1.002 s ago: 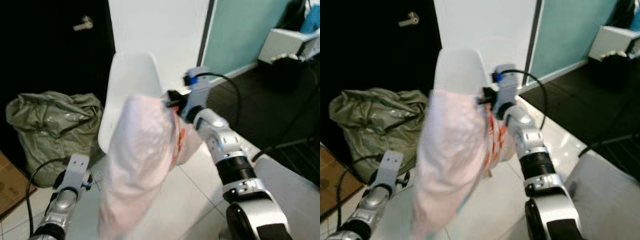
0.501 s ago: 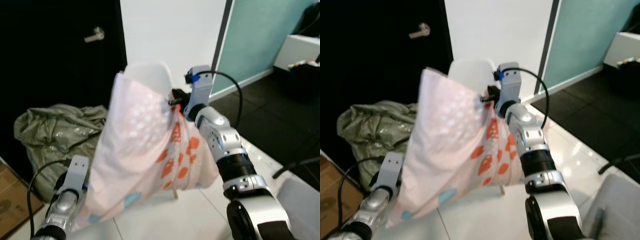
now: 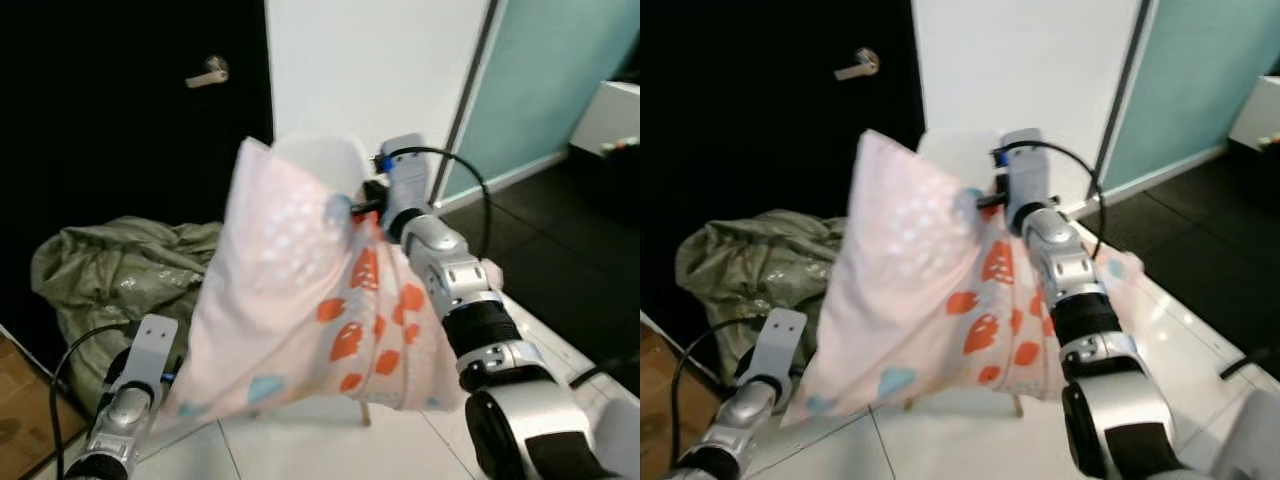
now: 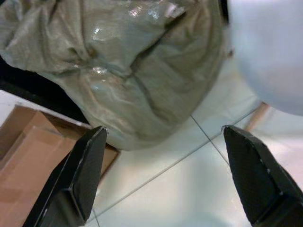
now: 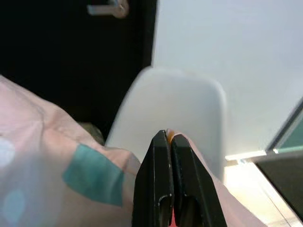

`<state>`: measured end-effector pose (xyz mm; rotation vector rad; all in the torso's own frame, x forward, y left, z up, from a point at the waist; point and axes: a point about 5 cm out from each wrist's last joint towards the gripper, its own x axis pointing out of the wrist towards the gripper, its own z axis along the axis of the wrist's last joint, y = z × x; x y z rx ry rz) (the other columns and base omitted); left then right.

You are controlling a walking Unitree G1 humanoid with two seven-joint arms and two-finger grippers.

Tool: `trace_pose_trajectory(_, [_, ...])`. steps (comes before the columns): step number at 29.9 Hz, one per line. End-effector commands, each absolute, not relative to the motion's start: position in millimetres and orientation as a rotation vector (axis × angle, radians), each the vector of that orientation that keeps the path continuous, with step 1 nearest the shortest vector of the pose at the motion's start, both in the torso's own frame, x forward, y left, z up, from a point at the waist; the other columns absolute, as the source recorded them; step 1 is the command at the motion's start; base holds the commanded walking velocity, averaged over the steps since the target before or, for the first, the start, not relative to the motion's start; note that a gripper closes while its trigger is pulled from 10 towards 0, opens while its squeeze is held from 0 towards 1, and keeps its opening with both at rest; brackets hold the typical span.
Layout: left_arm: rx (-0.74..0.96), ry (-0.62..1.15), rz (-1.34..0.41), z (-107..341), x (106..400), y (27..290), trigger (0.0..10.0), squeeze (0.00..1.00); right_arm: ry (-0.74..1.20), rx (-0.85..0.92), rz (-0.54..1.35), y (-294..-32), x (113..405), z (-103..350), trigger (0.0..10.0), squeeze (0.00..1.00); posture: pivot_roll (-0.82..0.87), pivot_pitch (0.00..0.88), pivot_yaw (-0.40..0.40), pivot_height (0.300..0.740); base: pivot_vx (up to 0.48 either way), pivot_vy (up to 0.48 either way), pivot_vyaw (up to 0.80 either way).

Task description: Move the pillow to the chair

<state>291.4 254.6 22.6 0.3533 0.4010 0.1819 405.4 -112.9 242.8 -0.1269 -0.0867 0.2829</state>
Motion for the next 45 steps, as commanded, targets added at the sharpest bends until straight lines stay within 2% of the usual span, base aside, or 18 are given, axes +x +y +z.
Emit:
trace_pose_trajectory(1, [0.36,0.415,0.184,20.3,289.1,256.3,10.0,0.0,-0.199,-0.14,0.307,-104.1,405.1,267.7,10.0,0.0,-0.15,0.046,-0.017,0.74,0.48,0.0,0.0])
trace_pose_trajectory(20, [0.363,0.415,0.188,19.1,286.8,257.3,10.0,0.0,-0.164,-0.217,0.19,-128.6,415.2,264.2,10.0,0.0,-0.14,0.055,-0.022,0.74,0.48,0.0,0.0])
trace_pose_trajectory(23, [0.365,0.416,0.215,18.7,285.3,259.9,10.0,0.0,-0.149,-0.235,0.184,-129.9,415.6,261.8,10.0,0.0,-0.14,0.058,-0.02,0.74,0.129,0.0,0.0])
trace_pose_trajectory(28, [0.362,0.411,0.215,19.1,285.2,260.2,10.0,0.0,-0.048,-0.309,0.196,-130.5,416.7,243.5,10.0,0.0,-0.14,0.062,-0.02,0.74,0.0,0.0,0.0])
trace_pose_trajectory(30, [0.364,0.411,0.211,18.7,284.9,259.8,10.0,0.0,0.107,-0.336,0.208,-136.0,415.1,214.2,10.0,0.0,-0.14,0.063,-0.02,0.74,0.0,0.0,0.0])
trace_pose_trajectory(36, [0.366,0.416,0.207,17.5,284.0,259.2,10.0,0.0,0.287,-0.275,0.266,-138.7,408.9,183.6,10.0,0.0,-0.15,0.068,-0.018,0.73,0.0,0.0,0.0])
trace_pose_trajectory(45, [0.366,0.431,0.2,14.4,282.1,258.2,10.0,0.0,0.374,-0.258,0.259,-146.6,405.4,170.7,10.0,0.0,-0.15,0.069,-0.017,0.705,0.0,0.0,0.0])
